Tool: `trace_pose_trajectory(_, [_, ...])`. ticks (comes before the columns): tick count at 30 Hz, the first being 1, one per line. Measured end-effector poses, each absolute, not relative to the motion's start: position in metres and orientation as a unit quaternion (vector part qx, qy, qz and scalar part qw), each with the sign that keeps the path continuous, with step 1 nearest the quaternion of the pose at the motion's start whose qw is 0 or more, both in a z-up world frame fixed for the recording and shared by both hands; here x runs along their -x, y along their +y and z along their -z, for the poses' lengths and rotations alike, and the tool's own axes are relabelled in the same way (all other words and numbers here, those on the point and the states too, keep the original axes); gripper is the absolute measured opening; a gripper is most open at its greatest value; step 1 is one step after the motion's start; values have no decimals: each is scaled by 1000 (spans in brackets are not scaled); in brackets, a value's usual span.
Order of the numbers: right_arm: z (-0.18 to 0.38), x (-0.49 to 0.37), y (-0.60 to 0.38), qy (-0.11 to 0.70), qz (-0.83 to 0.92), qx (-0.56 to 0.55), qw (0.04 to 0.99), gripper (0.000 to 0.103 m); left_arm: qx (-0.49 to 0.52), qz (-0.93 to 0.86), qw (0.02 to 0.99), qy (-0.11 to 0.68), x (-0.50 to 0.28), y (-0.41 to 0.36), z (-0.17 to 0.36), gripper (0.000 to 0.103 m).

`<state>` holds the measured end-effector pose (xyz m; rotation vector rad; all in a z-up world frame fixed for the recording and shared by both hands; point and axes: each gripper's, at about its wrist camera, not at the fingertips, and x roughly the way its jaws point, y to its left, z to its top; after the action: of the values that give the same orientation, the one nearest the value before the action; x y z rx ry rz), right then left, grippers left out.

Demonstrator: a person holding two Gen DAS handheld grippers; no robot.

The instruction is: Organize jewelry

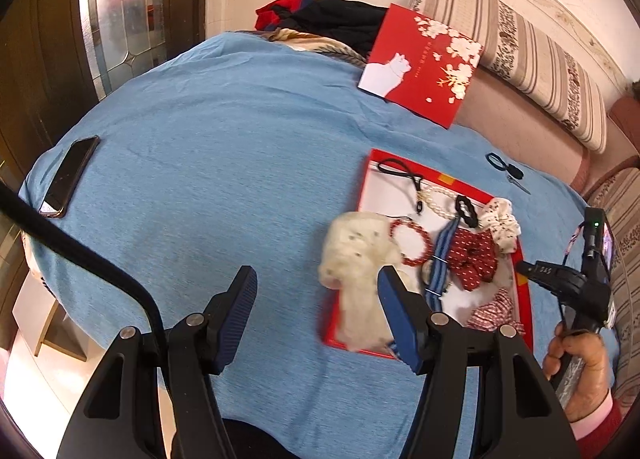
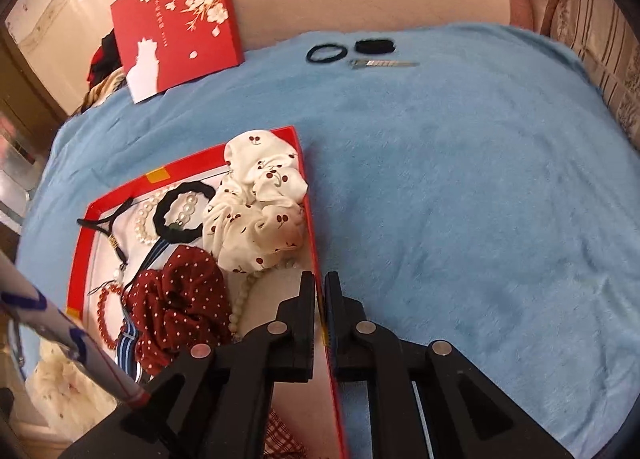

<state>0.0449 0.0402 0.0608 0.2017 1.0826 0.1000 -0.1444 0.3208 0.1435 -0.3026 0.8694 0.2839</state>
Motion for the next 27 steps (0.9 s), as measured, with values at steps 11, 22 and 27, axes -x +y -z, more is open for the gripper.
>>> trace_pose_trajectory(11, [-58, -25, 42, 521, -54, -109, 845, 5, 139, -131, 894, 405, 154, 292, -159, 62])
trace_pose_trajectory(22, [-99, 12, 10, 470, -97, -116, 870, 50, 80, -211, 923, 313, 196, 264, -200, 82])
trace_pose_trajectory(27, [-123, 56, 2, 444, -112, -86, 885, 56, 49, -278, 935, 216, 225, 246, -230, 100])
